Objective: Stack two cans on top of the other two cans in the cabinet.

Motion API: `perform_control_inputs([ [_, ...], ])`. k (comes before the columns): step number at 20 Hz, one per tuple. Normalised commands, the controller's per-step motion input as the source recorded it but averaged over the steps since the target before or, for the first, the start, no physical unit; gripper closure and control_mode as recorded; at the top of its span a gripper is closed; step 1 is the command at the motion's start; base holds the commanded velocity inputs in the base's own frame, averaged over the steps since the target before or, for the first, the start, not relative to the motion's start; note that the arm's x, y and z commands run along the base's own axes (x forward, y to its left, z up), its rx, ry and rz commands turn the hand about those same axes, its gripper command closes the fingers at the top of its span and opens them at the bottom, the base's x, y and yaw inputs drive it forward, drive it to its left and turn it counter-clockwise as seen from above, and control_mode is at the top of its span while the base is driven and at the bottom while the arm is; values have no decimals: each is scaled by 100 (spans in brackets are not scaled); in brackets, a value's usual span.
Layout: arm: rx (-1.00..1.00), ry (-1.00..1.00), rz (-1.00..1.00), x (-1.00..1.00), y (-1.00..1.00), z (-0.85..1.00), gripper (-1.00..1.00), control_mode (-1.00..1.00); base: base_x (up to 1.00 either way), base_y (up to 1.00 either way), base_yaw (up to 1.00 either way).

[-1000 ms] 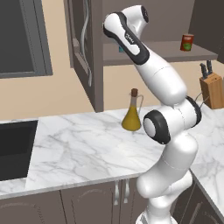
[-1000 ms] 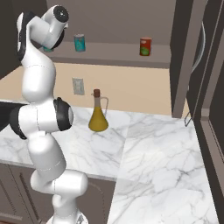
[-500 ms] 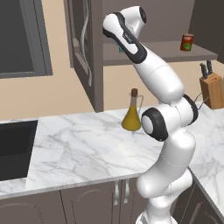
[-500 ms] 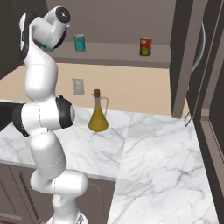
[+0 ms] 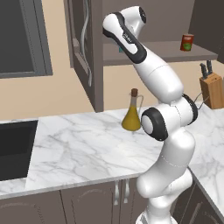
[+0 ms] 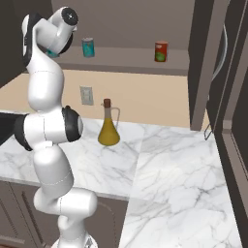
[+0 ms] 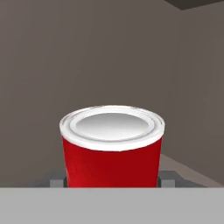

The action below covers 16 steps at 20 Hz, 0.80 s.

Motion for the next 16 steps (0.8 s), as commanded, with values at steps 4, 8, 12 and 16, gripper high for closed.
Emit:
perform_control_inputs([
  [4, 0, 0, 0, 0, 0, -15, 100, -100, 0, 0, 0],
  [8, 0, 0, 0, 0, 0, -13, 100, -100, 0, 0, 0],
  [12, 0, 0, 1, 0, 0, -9, -100, -100, 0, 0, 0],
  [16, 0, 0, 0, 0, -1, -4, -100, -100, 0, 0, 0],
])
